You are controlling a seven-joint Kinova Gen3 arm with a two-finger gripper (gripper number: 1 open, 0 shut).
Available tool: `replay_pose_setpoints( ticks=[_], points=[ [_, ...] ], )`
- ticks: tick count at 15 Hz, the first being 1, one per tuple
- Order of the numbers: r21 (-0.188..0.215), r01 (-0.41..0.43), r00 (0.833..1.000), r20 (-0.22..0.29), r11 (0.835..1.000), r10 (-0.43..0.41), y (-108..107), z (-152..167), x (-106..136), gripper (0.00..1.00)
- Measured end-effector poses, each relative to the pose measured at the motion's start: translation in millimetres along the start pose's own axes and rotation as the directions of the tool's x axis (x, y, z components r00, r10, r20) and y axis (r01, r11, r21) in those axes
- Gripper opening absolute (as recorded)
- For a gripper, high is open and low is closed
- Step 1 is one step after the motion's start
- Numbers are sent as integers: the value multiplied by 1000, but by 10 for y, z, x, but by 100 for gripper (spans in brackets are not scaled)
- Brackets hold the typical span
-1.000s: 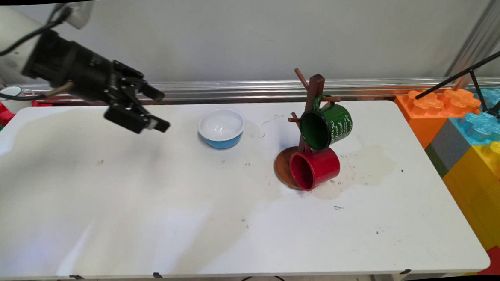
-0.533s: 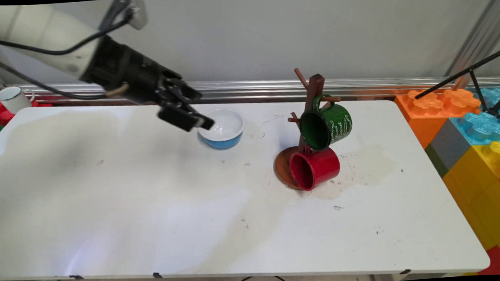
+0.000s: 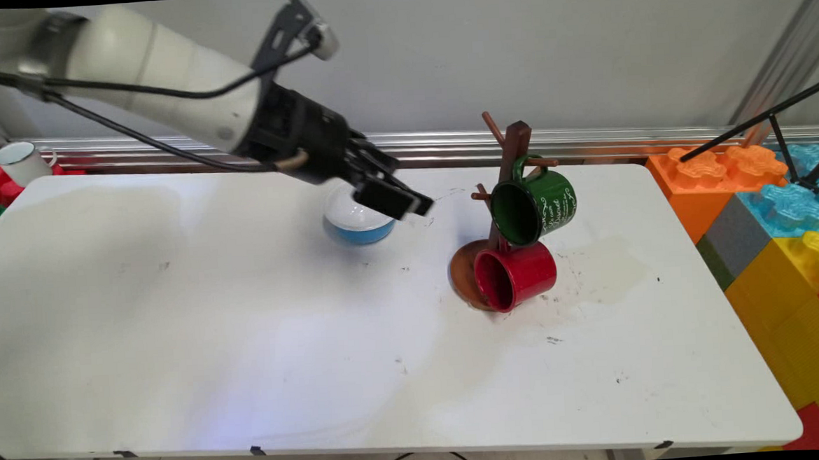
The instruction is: Pick up the green mug from the rack
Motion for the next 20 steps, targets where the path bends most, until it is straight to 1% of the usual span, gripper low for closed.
replay_pose_setpoints(
  ticks=[5,8,12,15,20],
  points=[
    [-20,50,997,-59,999,-51,215,325,87,100],
    [-30,91,991,-95,995,-93,342,509,110,100],
    [-37,144,980,-135,989,-148,488,717,68,100],
    [-43,171,972,-156,984,-176,567,815,19,100],
    [-61,223,950,-211,973,-231,707,992,-60,100]
  ],
)
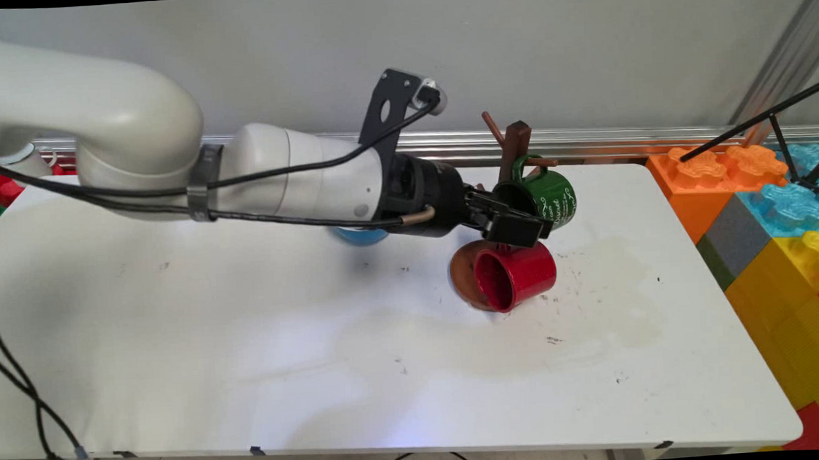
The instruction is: Pick up the green mug from the rack
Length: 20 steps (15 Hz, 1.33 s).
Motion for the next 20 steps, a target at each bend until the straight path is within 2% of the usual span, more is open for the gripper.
replay_pose_setpoints(
  ticks=[7,20],
  points=[
    [4,41,998,-55,999,-41,45,187,-127,100],
    [21,78,992,-100,997,-76,71,509,-286,100]
  ],
)
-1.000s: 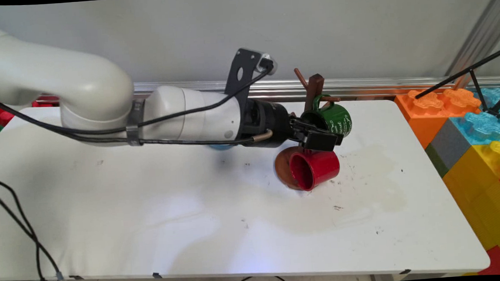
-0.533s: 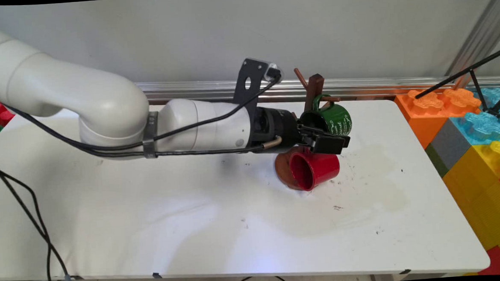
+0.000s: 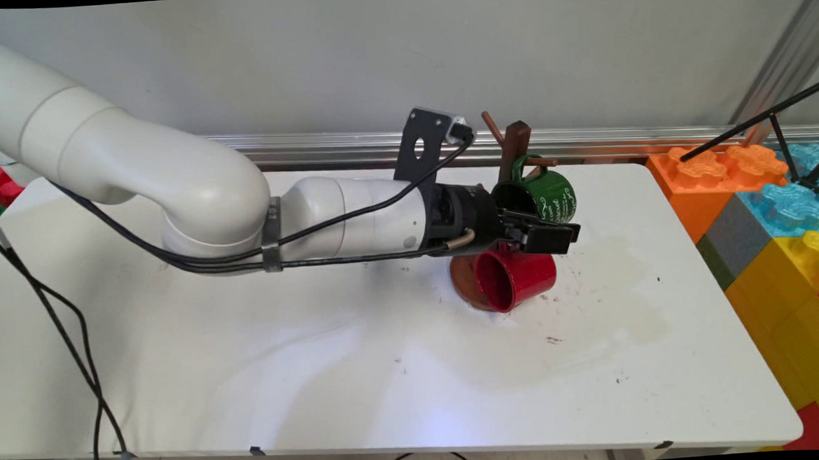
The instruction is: Pick up the green mug from the rack, then place the picked object on the table
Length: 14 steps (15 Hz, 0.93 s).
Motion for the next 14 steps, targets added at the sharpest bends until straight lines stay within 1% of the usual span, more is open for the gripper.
replay_pose_setpoints(
  ticks=[2,3,14],
  points=[
    [1,2,1000,-6,1000,-2,2,37,-11,100],
    [1,2,1000,-10,1000,-2,3,54,-15,0],
    [-8,-14,999,-40,1000,13,13,120,-13,0]
  ],
)
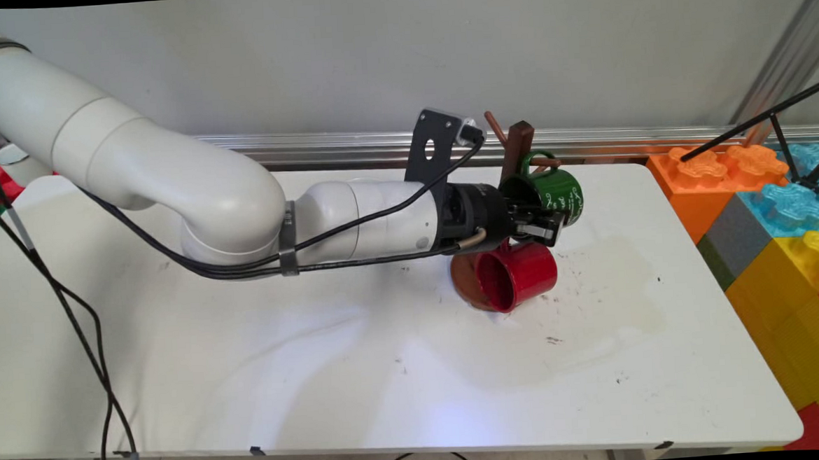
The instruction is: Place the picked object on the table
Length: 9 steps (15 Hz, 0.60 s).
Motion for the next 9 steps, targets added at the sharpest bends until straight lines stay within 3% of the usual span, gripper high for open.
replay_pose_setpoints(
  ticks=[9],
  points=[
    [-50,-8,999,-34,999,6,214,-124,204,0]
  ],
)
